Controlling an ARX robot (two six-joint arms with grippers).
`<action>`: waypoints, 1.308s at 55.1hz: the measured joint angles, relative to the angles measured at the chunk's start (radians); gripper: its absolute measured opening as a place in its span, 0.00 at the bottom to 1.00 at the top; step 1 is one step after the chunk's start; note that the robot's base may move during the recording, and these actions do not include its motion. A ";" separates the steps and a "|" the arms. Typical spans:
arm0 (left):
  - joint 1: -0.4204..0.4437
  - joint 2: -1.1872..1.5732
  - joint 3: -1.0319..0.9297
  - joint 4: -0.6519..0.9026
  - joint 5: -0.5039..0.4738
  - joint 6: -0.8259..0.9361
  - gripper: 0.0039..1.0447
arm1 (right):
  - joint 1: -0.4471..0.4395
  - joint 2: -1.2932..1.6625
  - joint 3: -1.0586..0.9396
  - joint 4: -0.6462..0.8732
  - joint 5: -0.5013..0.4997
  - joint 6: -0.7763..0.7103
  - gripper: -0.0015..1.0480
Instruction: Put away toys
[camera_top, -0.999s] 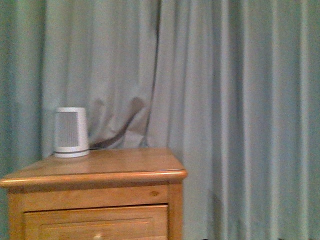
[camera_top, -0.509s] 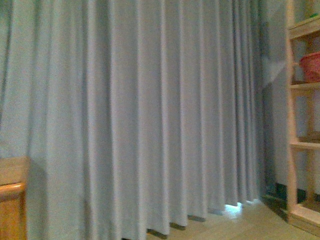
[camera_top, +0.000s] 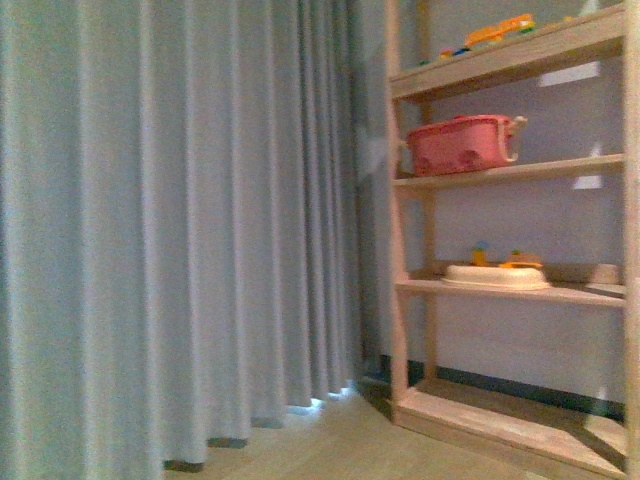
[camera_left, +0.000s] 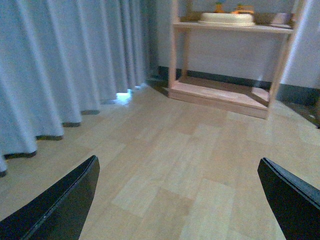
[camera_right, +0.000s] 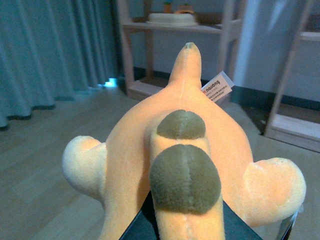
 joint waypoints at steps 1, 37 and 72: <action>0.000 0.000 0.000 0.000 0.005 0.000 0.94 | 0.000 0.000 0.000 0.000 0.001 0.000 0.07; -0.002 0.000 0.000 0.000 0.002 0.000 0.94 | -0.002 0.000 0.000 0.000 0.001 0.000 0.07; -0.001 0.000 0.000 0.000 0.002 0.000 0.94 | -0.001 0.000 0.000 0.000 -0.001 0.000 0.07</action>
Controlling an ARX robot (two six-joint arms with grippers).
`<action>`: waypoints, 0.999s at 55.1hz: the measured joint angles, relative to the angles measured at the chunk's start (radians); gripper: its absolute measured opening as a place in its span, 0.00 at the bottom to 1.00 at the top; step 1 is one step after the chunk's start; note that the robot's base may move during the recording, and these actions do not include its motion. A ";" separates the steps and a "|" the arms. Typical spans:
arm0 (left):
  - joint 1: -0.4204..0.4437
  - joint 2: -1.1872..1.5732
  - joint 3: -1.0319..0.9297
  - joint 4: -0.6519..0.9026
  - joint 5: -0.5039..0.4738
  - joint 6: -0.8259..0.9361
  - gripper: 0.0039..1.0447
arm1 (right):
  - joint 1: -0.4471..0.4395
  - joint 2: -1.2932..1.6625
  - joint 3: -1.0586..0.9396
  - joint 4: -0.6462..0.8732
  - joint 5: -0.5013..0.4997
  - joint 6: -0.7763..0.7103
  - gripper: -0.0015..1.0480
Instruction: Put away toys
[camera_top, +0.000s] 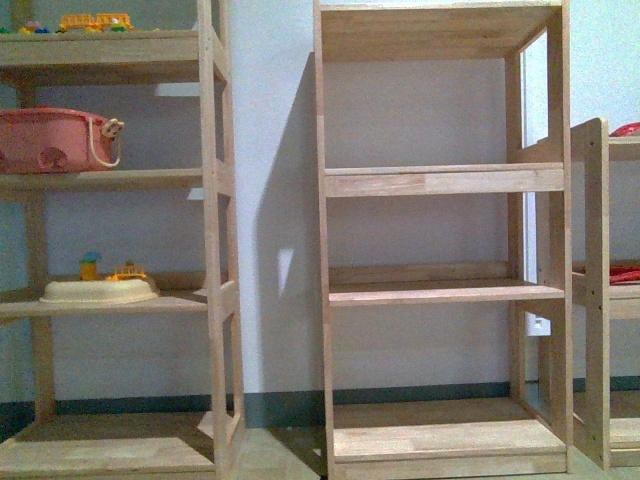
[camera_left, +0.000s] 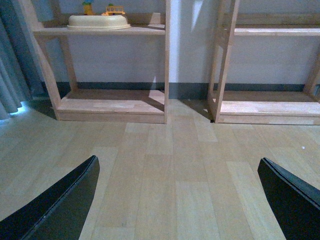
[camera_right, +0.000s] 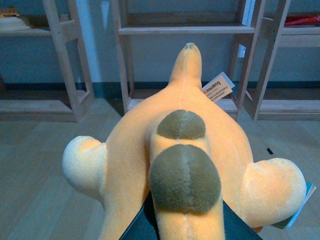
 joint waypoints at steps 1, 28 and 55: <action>0.000 0.000 0.000 0.000 0.000 0.000 0.94 | 0.000 0.000 0.000 0.000 0.000 0.000 0.07; 0.000 0.000 0.000 0.000 0.000 0.000 0.94 | 0.000 0.000 0.000 0.000 0.000 0.000 0.07; 0.000 0.000 0.000 0.000 0.000 0.000 0.94 | 0.000 0.000 0.000 0.000 0.000 0.000 0.07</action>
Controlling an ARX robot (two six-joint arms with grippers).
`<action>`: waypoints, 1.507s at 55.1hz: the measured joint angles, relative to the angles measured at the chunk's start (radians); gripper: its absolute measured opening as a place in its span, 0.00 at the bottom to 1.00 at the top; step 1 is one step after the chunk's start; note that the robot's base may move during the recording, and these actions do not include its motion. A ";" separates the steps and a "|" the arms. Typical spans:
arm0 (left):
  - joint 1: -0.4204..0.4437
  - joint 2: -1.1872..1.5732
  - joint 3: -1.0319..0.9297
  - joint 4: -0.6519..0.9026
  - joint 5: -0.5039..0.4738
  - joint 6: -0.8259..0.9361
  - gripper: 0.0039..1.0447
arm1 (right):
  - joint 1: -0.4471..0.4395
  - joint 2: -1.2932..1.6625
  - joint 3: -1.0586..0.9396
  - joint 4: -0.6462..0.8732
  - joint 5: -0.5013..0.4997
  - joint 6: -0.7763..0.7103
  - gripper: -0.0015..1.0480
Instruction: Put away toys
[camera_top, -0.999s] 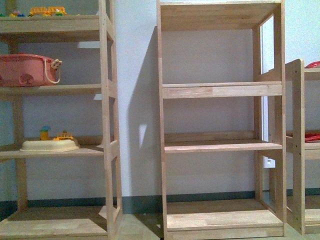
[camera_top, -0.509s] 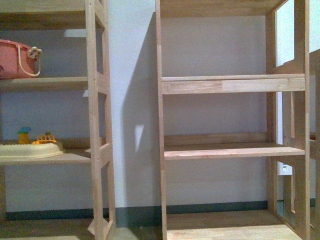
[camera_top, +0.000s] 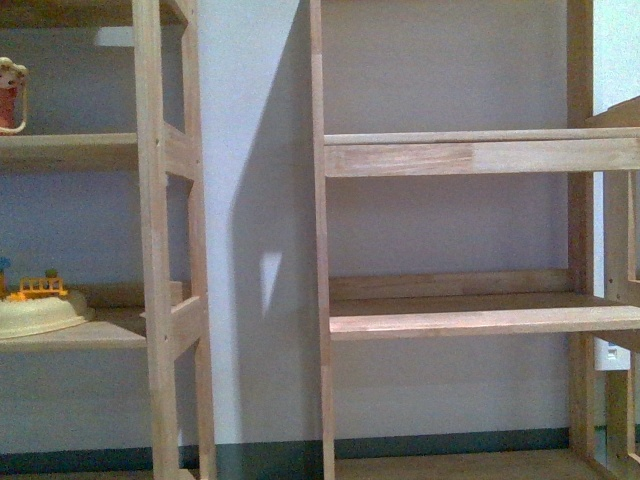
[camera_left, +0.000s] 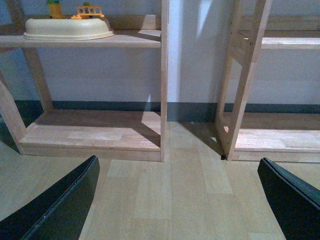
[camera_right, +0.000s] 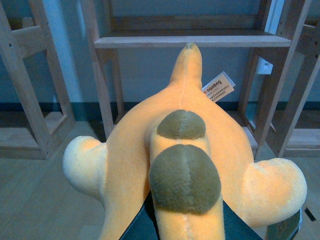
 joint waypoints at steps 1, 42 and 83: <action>0.000 0.000 0.000 0.000 0.000 0.000 0.94 | 0.000 0.000 0.000 0.000 0.000 0.000 0.07; 0.000 0.000 0.000 0.000 0.000 0.000 0.94 | 0.000 0.000 0.000 0.000 0.001 0.000 0.07; 0.000 0.000 0.000 0.000 0.000 0.000 0.94 | 0.269 0.243 0.220 0.300 0.462 -0.065 0.07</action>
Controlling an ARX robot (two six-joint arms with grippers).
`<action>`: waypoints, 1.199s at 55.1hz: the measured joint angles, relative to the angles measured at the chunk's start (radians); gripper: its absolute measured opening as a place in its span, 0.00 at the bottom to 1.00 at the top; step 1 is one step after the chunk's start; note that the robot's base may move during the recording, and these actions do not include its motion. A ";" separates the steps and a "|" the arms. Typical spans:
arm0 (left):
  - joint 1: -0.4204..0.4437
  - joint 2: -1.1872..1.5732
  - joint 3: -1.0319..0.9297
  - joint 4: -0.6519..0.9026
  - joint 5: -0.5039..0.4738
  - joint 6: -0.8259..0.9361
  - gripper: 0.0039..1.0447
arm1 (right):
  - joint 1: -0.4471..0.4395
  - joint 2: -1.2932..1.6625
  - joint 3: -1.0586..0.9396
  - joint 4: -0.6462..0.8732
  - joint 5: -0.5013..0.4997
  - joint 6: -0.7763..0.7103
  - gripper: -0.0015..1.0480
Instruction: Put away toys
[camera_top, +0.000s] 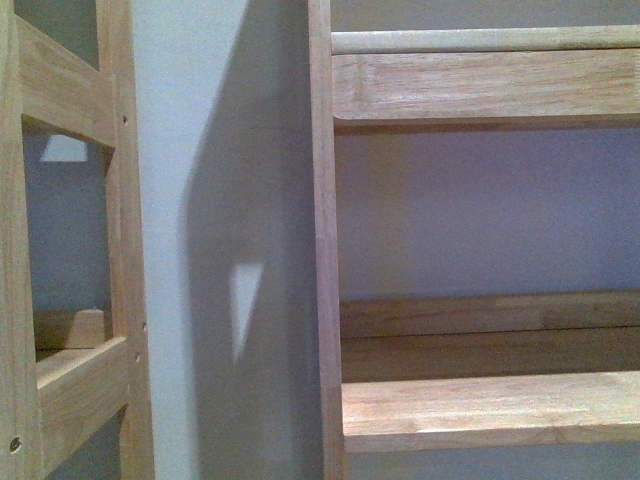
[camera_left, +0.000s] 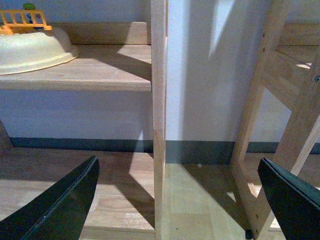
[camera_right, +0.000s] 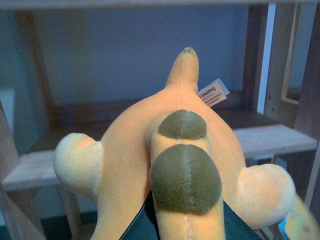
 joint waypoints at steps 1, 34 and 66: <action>0.000 0.000 0.000 0.000 0.000 0.000 0.94 | 0.000 0.006 0.012 0.000 0.000 -0.003 0.07; 0.000 0.000 0.000 0.000 0.000 0.000 0.94 | -0.172 0.373 0.687 -0.025 -0.274 -0.099 0.07; 0.000 0.000 0.000 0.000 0.000 0.000 0.94 | -0.529 0.849 1.217 0.020 -0.725 0.348 0.07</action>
